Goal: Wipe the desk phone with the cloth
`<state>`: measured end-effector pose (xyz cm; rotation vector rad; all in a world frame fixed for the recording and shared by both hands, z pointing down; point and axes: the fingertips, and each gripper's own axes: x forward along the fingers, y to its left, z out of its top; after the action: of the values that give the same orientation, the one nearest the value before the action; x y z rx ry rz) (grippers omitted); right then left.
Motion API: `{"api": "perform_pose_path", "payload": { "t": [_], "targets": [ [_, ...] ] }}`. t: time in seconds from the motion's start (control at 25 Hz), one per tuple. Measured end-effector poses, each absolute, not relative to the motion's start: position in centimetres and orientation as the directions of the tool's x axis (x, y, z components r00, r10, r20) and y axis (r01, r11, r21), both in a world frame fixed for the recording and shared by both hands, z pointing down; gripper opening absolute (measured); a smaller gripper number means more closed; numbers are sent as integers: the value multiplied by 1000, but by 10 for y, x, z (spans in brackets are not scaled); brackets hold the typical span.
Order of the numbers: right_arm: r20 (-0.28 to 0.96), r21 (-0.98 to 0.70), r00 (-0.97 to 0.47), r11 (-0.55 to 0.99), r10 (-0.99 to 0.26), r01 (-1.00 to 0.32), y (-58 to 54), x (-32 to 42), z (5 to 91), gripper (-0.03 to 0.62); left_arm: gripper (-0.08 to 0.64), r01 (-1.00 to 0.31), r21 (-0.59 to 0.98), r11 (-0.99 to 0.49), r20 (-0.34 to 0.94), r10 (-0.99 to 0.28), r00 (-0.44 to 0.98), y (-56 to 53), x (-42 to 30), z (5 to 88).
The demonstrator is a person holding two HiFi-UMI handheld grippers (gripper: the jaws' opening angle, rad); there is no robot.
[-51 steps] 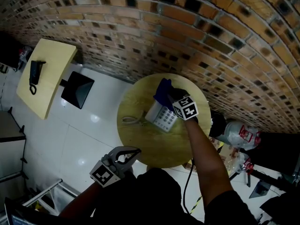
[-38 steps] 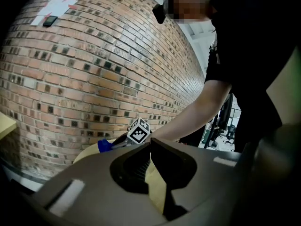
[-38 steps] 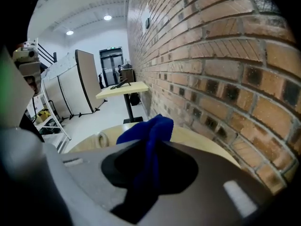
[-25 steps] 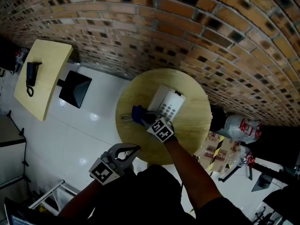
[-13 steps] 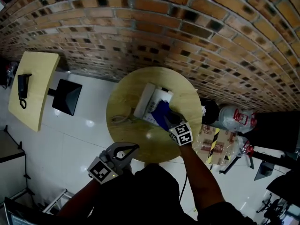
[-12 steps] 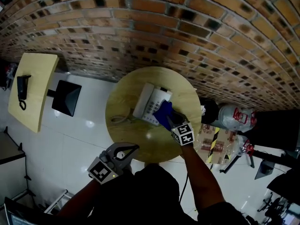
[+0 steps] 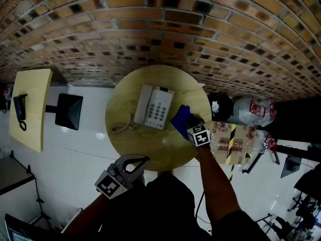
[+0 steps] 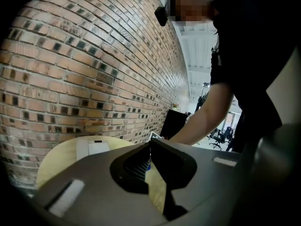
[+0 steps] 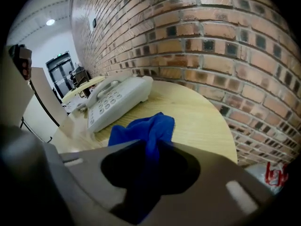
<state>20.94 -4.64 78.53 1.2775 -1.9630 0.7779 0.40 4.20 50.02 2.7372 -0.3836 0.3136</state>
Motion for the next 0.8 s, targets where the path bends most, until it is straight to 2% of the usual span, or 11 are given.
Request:
{"api": "perform_pose_path", "payload": {
  "t": [0.12, 0.32, 0.44, 0.6, 0.8],
  "targets": [
    [785, -97, -290, 354, -548, -930, -52, 214, 787, 100, 2, -293, 311, -904, 258, -216, 941, 42, 12, 501],
    [792, -103, -283, 337, -542, -936, -59, 225, 790, 221, 2, -291, 313, -904, 259, -214, 942, 44, 19, 501],
    [798, -113, -276, 316, -537, -942, -59, 231, 788, 255, 2, -295, 308, -905, 251, -221, 942, 44, 18, 498],
    [729, -116, -290, 306, -620, -945, -69, 232, 751, 262, 2, -296, 292, -910, 240, -230, 943, 41, 14, 491],
    [557, -93, -324, 330, -765, -939, -74, 217, 663, 261, 2, -287, 281, -916, 221, -230, 948, 36, 5, 479]
  ]
}}
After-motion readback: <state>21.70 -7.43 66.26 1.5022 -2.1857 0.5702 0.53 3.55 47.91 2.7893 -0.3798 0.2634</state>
